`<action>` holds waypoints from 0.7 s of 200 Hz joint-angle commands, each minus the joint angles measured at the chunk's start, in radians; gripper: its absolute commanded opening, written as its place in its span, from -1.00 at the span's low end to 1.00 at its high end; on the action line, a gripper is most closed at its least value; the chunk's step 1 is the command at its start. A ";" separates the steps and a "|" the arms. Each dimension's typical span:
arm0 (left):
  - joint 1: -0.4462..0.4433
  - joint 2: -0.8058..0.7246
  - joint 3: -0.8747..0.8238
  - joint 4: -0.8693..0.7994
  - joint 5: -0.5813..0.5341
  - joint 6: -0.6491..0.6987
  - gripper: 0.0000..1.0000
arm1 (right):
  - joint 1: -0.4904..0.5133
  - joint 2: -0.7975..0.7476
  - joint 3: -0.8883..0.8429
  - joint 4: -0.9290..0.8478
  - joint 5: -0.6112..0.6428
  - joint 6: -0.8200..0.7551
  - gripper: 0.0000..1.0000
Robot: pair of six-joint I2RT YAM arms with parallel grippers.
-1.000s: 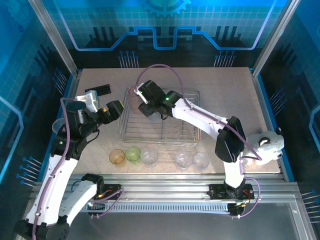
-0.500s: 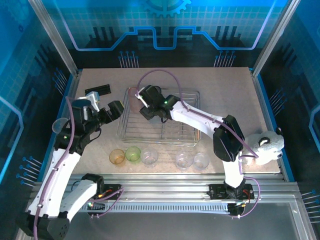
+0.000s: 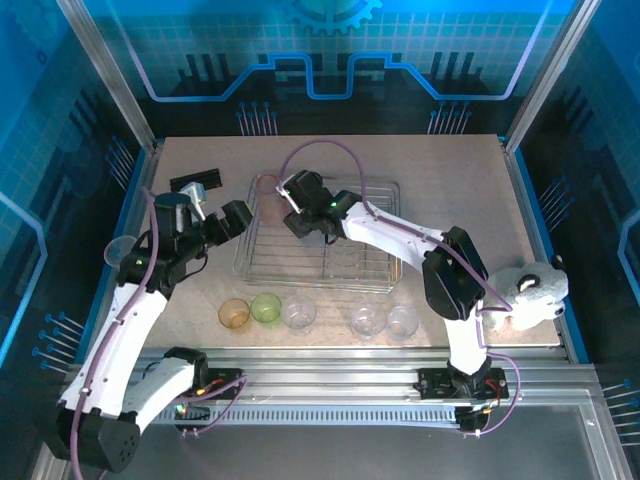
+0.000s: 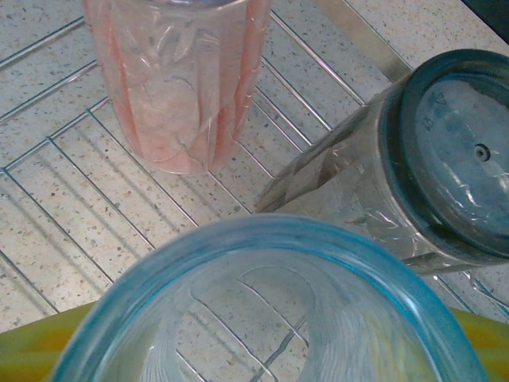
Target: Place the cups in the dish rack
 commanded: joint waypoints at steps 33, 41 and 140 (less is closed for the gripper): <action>0.006 0.027 0.014 0.006 0.036 -0.003 0.98 | -0.026 0.028 -0.025 0.076 -0.010 0.023 -0.07; 0.006 0.032 0.015 0.006 0.039 -0.002 0.98 | -0.027 0.034 -0.022 0.077 -0.010 0.020 -0.06; 0.006 0.066 0.033 -0.018 0.037 -0.003 0.98 | -0.030 0.070 0.015 0.020 0.024 -0.022 0.62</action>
